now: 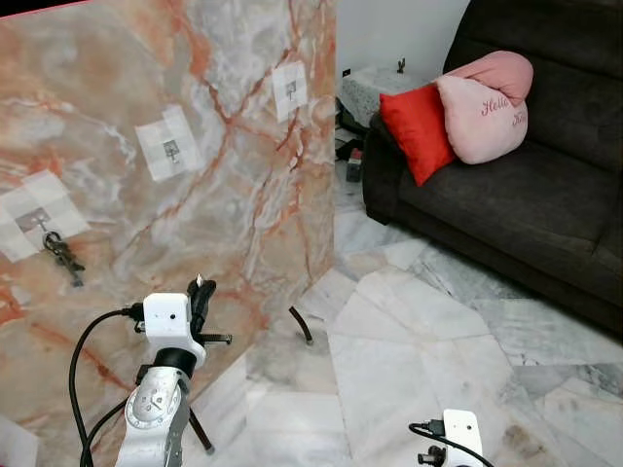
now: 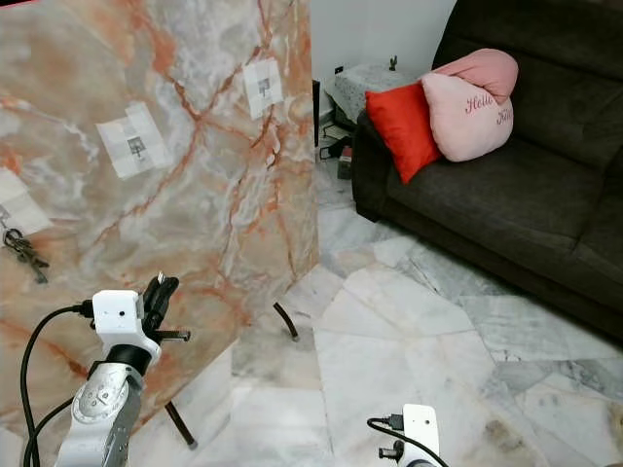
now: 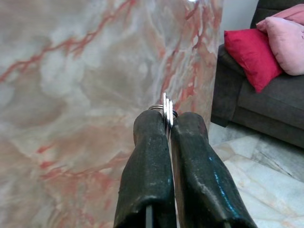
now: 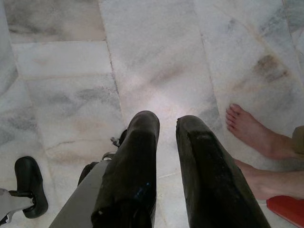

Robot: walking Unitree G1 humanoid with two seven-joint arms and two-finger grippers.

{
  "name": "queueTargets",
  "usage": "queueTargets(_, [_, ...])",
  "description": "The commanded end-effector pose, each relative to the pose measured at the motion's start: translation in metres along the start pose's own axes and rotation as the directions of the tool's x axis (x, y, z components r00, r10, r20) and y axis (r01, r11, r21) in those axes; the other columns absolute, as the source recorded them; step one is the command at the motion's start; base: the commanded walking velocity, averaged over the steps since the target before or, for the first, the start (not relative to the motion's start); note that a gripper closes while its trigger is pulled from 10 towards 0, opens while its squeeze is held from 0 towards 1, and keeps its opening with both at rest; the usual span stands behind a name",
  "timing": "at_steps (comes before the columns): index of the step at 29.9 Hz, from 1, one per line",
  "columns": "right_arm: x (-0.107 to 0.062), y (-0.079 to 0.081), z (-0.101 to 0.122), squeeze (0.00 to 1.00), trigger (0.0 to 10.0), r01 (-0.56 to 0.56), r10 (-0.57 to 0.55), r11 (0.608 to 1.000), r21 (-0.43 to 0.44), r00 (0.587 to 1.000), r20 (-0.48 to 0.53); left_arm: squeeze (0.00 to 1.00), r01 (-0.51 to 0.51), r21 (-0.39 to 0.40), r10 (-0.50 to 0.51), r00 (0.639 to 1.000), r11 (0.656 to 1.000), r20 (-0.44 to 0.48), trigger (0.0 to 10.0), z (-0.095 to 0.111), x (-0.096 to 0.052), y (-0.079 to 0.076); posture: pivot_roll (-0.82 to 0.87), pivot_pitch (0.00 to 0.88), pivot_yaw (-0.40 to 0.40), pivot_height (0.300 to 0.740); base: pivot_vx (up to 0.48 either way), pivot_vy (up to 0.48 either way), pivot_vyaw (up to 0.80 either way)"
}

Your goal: Hang keys on a hook

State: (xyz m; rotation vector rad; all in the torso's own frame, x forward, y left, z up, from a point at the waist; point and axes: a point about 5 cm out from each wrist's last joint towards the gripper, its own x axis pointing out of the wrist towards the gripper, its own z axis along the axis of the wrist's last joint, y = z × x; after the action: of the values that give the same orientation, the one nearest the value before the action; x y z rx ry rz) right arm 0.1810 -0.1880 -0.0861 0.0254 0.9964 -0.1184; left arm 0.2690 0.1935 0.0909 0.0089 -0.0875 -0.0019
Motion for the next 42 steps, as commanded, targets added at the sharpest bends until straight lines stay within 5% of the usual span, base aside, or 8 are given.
queueTargets(1, [0.000, -0.002, 0.002, 0.00, 10.0, 0.004, -0.004, 1.000, -0.003, 1.000, 0.006, 0.00, 0.025, -0.001, -0.025, 0.999, 1.000, 0.037, 10.0, 0.012, 0.006, -0.006, -0.05, 0.000, -0.028, 0.740, 0.307, 0.000, 0.00])
queueTargets(29, [0.000, -0.003, 0.005, 0.00, 10.0, 0.017, -0.017, 1.000, -0.004, 1.000, 0.013, 0.00, 0.045, 0.011, -0.046, 0.997, 0.999, 0.056, 10.0, 0.018, 0.007, -0.011, -0.04, 0.000, -0.036, 0.740, 0.339, 0.000, 0.11])
queueTargets(42, [0.001, -0.002, 0.005, 0.00, 10.0, 0.015, -0.015, 1.000, -0.005, 1.000, 0.015, 0.00, 0.087, -0.023, -0.083, 0.987, 0.996, 0.136, 10.0, 0.042, 0.014, -0.016, -0.04, 0.000, -0.035, 0.740, 0.000, 0.000, 0.00])
